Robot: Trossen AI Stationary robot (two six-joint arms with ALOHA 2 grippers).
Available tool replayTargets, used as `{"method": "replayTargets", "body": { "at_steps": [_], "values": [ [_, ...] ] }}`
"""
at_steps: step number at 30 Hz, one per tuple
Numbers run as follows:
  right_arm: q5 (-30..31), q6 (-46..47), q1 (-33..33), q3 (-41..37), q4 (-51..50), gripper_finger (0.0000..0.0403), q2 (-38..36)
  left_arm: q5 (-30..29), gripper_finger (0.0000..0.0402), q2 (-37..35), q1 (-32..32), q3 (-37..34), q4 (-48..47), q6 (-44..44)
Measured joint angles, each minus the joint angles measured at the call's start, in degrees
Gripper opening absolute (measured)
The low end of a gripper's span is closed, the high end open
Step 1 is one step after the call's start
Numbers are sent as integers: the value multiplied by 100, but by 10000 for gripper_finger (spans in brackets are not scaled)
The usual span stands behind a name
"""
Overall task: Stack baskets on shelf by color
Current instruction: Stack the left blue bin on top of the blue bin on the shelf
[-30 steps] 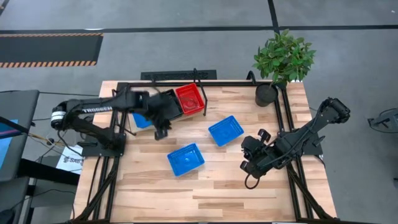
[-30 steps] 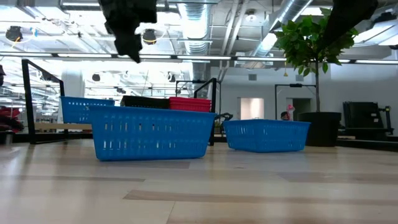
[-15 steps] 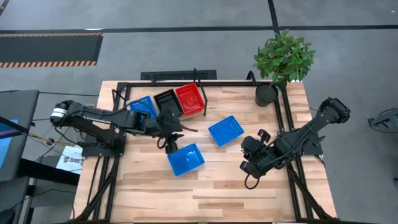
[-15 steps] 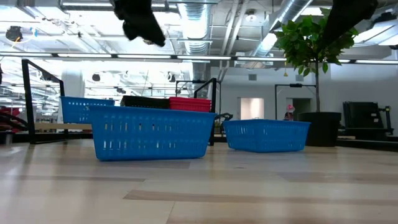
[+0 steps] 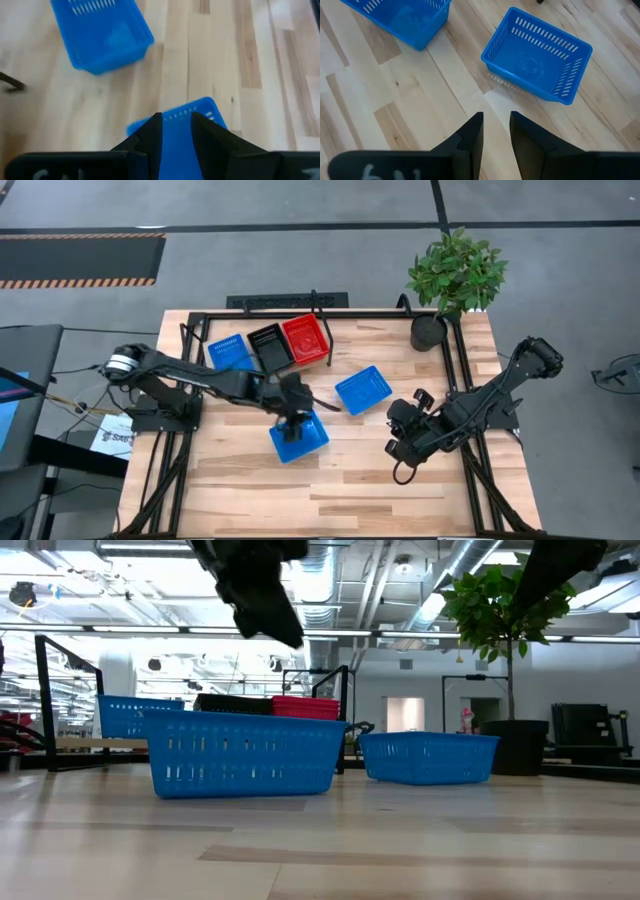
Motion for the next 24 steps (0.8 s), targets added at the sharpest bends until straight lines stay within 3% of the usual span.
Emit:
{"method": "replayTargets", "body": {
  "at_steps": [6,10,15,20,24],
  "values": [
    [-28,0,2,0,0,118,0,-123,89,750,-327,465,-48,-807],
    [-31,1,0,0,5,118,0,-231,89,1070,-588,777,-271,-740],
    [-32,0,2,0,19,118,2,-954,89,1222,-800,1017,-673,-757],
    [-31,0,2,0,14,118,2,-1402,89,1220,-856,1012,-697,-208],
    [-31,0,2,0,11,118,2,-793,89,1220,-680,1012,-825,1464]
  ]
}}
